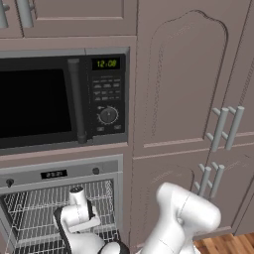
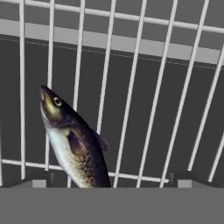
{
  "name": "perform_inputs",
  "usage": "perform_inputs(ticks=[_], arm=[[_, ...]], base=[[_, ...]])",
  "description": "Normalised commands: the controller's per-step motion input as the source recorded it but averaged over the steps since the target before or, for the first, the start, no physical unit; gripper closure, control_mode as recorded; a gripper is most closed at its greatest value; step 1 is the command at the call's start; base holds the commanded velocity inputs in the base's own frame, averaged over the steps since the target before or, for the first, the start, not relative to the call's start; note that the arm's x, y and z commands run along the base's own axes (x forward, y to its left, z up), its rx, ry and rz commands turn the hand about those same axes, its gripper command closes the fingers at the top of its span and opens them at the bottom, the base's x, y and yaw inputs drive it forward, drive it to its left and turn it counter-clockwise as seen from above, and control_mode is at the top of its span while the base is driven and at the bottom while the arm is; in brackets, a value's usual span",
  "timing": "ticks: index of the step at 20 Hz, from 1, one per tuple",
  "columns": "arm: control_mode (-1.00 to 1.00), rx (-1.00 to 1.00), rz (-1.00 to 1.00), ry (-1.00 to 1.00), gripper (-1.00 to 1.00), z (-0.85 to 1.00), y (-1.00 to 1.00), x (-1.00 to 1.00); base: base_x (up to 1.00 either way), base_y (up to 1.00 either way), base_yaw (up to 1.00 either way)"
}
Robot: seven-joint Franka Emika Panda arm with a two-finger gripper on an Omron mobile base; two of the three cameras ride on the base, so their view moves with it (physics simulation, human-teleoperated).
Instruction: Take the fish from the oven and place it on the plate on the counter.
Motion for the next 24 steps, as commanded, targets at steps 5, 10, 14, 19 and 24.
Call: perform_inputs(ticks=[5,10,14,19,24], arm=[[-1.00,0.00,0.05,0.00,-1.00,-0.41,0.10,0.24],[-1.00,0.00,0.05,0.00,-1.00,-0.47,0.17,0.08],[-1.00,0.00,0.04,-0.03,-1.00,-0.21,0.16,0.00],[-1.00,0.00,0.02,-0.03,-1.00,-0.06,0.04,0.00],[-1.00,0.00,0.03,0.00,-1.00,-0.13,0.00,-0.04]], base=[[0.00,0.00,0.00],[0.00,0.00,0.00],[0.00,0.00,0.00],[0.00,0.00,0.00],[0.00,0.00,0.00]])
